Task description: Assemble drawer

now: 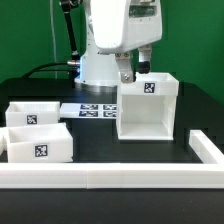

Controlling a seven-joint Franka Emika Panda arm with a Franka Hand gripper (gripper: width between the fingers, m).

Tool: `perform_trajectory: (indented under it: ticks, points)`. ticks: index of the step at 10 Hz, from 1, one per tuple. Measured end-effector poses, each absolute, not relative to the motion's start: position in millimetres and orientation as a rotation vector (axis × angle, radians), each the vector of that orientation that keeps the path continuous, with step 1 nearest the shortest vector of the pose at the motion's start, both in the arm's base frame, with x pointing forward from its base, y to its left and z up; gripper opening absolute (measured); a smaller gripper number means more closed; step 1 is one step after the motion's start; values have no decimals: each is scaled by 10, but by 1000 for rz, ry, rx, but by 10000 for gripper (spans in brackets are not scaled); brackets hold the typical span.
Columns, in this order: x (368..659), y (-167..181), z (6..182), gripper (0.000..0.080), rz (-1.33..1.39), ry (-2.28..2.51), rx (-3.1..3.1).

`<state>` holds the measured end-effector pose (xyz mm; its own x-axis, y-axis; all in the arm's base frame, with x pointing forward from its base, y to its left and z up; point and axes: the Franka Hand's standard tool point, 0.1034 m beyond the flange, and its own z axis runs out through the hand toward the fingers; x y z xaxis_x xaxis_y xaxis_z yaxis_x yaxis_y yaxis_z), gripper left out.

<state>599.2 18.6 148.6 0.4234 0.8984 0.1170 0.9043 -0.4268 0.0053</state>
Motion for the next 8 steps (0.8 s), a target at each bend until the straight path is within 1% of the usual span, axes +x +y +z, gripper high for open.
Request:
perform_trajectory:
  ticks: [5, 8]
  points:
    - [5953, 162, 1478, 650, -151, -1638, -2608]
    - [5512, 90, 1605, 650, -148, -1373, -2776]
